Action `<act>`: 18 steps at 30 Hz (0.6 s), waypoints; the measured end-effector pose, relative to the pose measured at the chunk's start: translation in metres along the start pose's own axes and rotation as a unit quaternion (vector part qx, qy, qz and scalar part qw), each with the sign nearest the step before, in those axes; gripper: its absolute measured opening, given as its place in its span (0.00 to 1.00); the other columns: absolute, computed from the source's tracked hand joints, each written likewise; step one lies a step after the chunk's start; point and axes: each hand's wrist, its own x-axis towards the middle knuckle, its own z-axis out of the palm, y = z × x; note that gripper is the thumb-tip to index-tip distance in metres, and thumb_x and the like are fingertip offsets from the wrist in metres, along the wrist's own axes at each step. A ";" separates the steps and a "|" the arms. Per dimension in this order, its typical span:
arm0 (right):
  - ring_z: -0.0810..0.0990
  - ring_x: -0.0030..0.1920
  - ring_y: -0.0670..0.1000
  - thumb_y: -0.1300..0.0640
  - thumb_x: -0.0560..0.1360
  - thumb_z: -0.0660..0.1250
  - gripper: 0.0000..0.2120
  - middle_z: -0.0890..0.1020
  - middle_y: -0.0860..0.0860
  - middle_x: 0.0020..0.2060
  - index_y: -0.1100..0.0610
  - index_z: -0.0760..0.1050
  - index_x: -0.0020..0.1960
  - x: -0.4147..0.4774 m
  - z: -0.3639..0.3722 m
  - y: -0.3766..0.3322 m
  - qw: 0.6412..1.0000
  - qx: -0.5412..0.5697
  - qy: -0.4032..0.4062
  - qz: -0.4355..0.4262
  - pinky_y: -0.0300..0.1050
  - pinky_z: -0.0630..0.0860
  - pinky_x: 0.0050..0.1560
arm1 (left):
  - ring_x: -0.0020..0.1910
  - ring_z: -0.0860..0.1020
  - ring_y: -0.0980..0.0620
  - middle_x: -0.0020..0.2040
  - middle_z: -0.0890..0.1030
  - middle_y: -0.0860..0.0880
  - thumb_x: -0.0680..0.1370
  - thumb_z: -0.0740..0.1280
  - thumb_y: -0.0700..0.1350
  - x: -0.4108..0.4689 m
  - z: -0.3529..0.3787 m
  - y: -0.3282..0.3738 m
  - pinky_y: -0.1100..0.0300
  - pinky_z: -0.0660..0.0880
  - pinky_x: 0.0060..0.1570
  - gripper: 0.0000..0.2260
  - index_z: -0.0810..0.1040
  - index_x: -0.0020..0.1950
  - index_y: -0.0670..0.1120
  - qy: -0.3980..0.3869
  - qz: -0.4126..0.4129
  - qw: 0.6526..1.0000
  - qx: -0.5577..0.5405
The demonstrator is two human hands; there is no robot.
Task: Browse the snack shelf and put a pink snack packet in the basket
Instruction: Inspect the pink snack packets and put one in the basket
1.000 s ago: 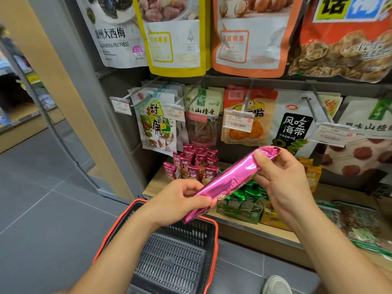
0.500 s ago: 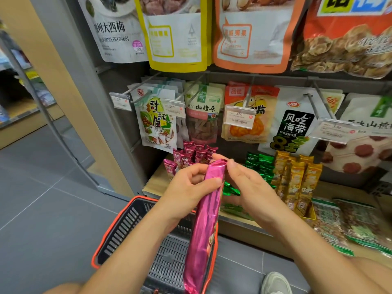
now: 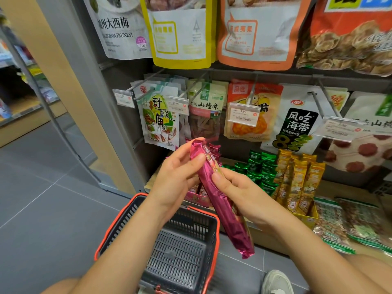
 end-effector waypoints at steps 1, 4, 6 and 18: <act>0.81 0.40 0.48 0.45 0.75 0.61 0.17 0.83 0.46 0.39 0.53 0.78 0.58 0.000 0.000 0.000 1.000 -0.005 -0.003 0.002 0.41 0.78 0.43 | 0.47 0.80 0.51 0.49 0.82 0.46 0.73 0.69 0.45 0.000 -0.001 0.001 0.59 0.79 0.49 0.18 0.78 0.63 0.46 0.011 0.005 1.000 0.008; 0.79 0.39 0.49 0.44 0.75 0.62 0.16 0.82 0.48 0.38 0.54 0.79 0.52 0.002 -0.001 0.001 1.000 -0.015 -0.017 0.000 0.42 0.76 0.43 | 0.45 0.80 0.52 0.46 0.83 0.47 0.73 0.68 0.49 0.001 -0.006 0.003 0.59 0.79 0.49 0.16 0.80 0.58 0.45 0.032 0.016 0.999 0.031; 0.78 0.39 0.48 0.44 0.75 0.63 0.15 0.82 0.46 0.38 0.53 0.80 0.51 0.003 -0.002 0.001 1.000 -0.014 -0.022 -0.003 0.41 0.75 0.43 | 0.45 0.80 0.53 0.45 0.83 0.48 0.74 0.67 0.49 0.000 -0.006 0.002 0.60 0.78 0.47 0.13 0.81 0.56 0.46 0.030 0.014 0.999 0.011; 0.82 0.42 0.57 0.48 0.73 0.66 0.20 0.83 0.61 0.49 0.58 0.75 0.61 -0.001 -0.005 0.000 0.999 -0.028 -0.027 0.016 0.57 0.80 0.50 | 0.44 0.83 0.52 0.45 0.85 0.46 0.68 0.68 0.36 0.005 -0.010 0.002 0.61 0.80 0.44 0.13 0.82 0.51 0.43 0.091 0.033 0.993 -0.067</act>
